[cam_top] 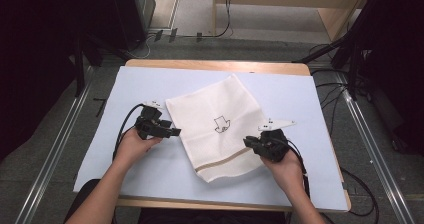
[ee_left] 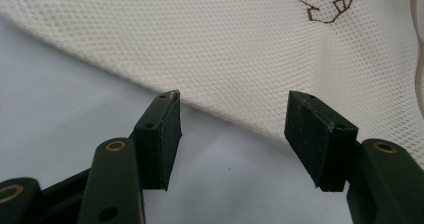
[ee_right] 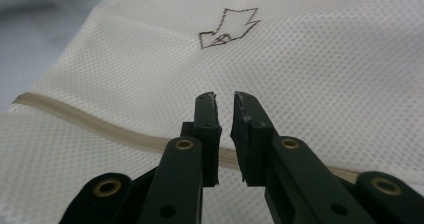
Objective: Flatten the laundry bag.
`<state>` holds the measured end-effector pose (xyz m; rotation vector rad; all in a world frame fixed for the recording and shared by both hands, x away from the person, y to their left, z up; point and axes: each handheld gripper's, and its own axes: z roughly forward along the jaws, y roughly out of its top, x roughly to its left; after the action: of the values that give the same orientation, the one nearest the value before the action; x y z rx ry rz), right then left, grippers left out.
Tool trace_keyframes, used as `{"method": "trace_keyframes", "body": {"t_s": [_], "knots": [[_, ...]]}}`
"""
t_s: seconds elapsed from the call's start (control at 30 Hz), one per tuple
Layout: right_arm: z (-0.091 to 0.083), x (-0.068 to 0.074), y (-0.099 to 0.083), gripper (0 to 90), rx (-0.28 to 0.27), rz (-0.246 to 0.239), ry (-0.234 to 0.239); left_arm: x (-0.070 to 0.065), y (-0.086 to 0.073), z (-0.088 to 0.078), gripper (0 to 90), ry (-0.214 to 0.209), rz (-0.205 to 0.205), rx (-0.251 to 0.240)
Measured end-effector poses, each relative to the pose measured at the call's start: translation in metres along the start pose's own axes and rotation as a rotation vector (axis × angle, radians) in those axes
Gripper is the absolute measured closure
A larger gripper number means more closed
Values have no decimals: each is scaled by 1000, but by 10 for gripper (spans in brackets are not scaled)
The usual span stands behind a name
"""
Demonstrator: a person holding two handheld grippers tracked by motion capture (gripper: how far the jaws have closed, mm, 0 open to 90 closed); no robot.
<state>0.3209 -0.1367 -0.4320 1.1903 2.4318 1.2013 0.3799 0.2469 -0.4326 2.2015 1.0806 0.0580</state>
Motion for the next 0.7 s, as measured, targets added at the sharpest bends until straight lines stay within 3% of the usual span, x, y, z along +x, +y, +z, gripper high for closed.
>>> {"method": "trace_keyframes", "body": {"t_s": [0.17, 0.53, 0.7], "knots": [[3, -22, 8, 779, -4, 46, -9, -6, -1, 2, 396, -4, 24, 5], [16, -68, 20, 730, 12, 105, -54, -6, -7, -5, 401, -2, -2, -10], [22, -84, 28, 684, 6, 106, -85, -8, -11, -7, 401, 8, -2, -13]]}}
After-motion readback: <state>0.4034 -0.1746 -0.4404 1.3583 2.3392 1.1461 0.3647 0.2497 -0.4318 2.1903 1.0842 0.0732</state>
